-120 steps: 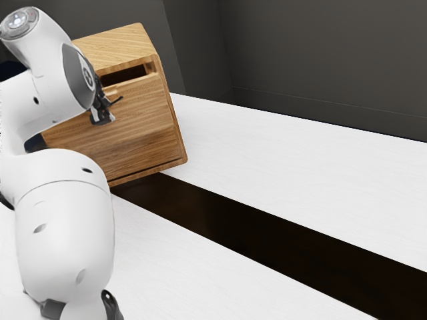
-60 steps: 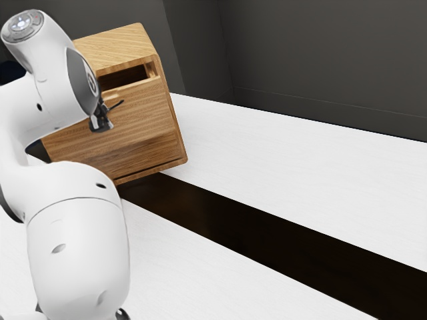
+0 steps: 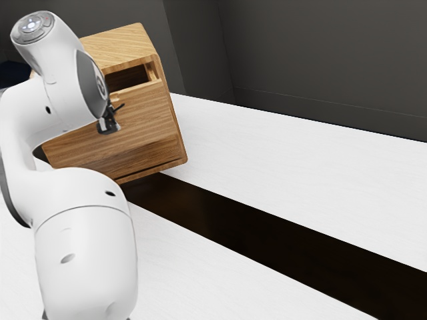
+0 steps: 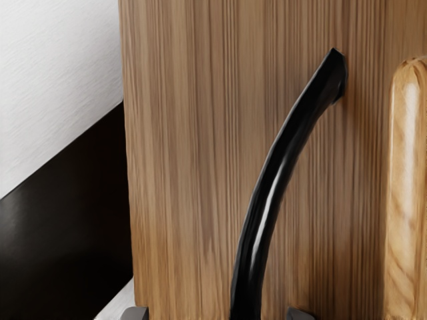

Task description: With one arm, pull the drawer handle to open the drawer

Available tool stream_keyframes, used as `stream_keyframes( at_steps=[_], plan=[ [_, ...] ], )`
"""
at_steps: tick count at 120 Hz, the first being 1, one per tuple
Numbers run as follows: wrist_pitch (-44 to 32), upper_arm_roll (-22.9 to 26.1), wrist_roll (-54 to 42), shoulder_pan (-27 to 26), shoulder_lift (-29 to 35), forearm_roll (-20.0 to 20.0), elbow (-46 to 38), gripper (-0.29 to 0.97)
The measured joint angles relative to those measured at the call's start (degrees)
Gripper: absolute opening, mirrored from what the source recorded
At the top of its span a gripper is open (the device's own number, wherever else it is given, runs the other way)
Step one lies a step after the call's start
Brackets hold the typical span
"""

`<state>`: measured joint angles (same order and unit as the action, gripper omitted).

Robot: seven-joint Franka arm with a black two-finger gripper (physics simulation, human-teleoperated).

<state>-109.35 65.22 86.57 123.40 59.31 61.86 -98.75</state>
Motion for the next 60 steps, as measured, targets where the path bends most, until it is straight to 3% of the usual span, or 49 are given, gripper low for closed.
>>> stream_keyframes(
  at_steps=[60],
  plan=[
    [2.4, -3.3, 0.8, -0.7, 2.3, -0.2, -1.6, 0.19]
  ],
)
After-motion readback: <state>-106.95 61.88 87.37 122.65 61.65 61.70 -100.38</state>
